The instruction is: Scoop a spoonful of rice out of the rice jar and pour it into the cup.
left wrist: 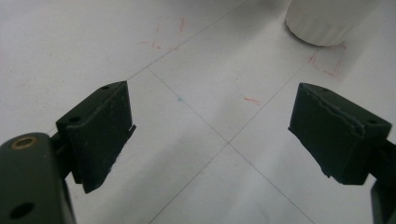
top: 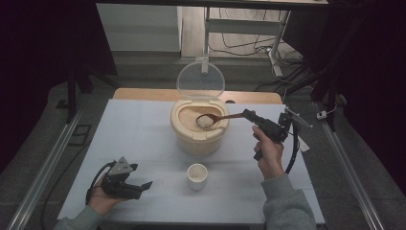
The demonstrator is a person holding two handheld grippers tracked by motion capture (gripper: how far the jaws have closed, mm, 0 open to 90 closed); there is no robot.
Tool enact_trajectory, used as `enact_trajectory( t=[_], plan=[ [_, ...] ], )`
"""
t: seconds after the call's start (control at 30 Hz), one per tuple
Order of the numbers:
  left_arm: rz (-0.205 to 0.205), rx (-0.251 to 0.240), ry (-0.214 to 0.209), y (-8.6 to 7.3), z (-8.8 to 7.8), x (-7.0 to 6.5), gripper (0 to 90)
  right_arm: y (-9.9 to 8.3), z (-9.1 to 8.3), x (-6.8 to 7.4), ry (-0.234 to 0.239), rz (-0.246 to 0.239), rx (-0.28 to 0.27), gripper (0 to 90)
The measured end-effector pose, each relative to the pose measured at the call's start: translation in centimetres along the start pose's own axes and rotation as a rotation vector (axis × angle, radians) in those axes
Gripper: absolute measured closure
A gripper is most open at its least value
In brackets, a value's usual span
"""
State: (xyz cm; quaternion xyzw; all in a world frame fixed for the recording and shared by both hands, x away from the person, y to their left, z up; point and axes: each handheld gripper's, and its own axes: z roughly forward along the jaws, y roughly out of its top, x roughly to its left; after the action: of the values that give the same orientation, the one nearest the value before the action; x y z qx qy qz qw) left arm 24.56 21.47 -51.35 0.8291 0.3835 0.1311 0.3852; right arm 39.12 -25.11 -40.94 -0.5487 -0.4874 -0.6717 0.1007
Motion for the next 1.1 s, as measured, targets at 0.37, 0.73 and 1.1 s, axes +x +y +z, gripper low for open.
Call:
enact_trajectory(
  t=[0.37,0.73,1.1],
  plan=[
    [-0.003,0.000,-0.001,0.0,0.0,0.1,13.4,-0.8,-1.8,0.2,0.051,0.028,0.074,83.4],
    [-0.003,0.004,0.001,0.1,0.2,0.1,13.4,-2.5,-3.0,0.3,0.067,-0.001,0.174,83.4],
    [-0.001,0.006,0.001,0.1,0.2,0.2,13.4,-4.5,-3.1,-0.6,0.033,-0.039,0.275,83.4]
  ],
)
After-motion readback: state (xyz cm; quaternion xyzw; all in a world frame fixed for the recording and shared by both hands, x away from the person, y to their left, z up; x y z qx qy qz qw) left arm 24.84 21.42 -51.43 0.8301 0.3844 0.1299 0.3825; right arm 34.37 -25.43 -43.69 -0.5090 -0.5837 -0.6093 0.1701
